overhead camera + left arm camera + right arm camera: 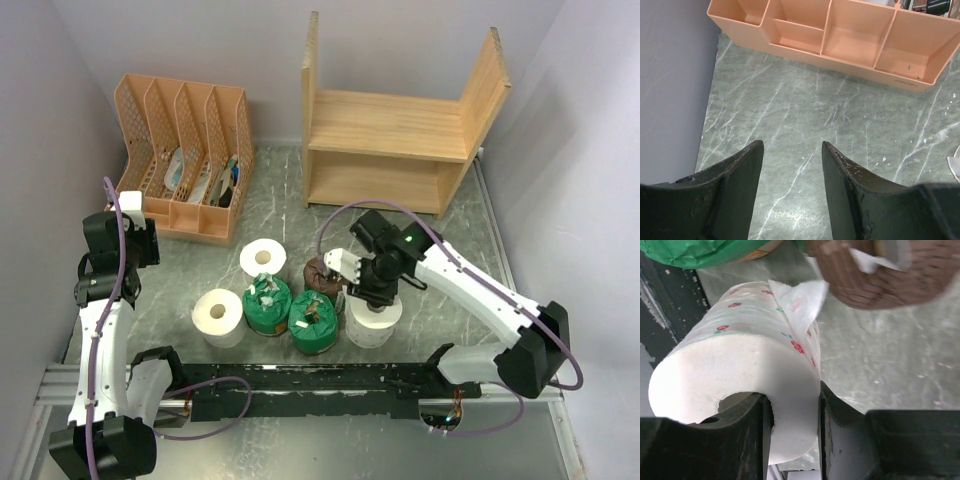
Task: Place and organize the paper towels onto the shelf
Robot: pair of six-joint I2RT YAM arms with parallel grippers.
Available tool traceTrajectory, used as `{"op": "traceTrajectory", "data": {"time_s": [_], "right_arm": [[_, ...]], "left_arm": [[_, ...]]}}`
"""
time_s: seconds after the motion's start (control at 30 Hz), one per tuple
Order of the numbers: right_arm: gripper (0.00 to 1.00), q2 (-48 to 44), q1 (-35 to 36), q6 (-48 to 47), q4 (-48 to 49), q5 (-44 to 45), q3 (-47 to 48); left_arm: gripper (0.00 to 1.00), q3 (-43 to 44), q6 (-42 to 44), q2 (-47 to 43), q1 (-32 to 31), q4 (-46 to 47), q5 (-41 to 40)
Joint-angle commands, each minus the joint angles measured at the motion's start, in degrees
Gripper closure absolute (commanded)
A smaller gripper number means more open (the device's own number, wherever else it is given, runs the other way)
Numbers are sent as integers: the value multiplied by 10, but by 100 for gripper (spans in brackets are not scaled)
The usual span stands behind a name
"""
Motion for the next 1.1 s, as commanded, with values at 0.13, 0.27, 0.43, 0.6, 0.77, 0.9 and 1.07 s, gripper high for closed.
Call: {"op": "traceTrajectory", "data": {"time_s": [0.13, 0.27, 0.43, 0.6, 0.77, 0.9, 1.07], "right_arm": [[100, -38, -73, -57, -62, 50, 105], [100, 0, -154, -104, -123, 21, 239], [100, 83, -215, -126, -125, 49, 424], [100, 212, -251, -65, -125, 67, 613], [100, 264, -251, -20, -125, 115, 764], [100, 289, -253, -44, -121, 177, 852], [100, 243, -252, -51, -92, 185, 855]], "left_arm": [[38, -2, -2, -2, 7, 5, 3], [38, -2, -3, -1, 7, 5, 2], [38, -1, -2, 4, 7, 5, 3], [39, 0, -3, 6, 8, 4, 3], [39, -1, -3, 4, 9, 5, 3], [39, -1, -3, 7, 9, 5, 3], [39, 0, -3, 9, 9, 4, 2]]}}
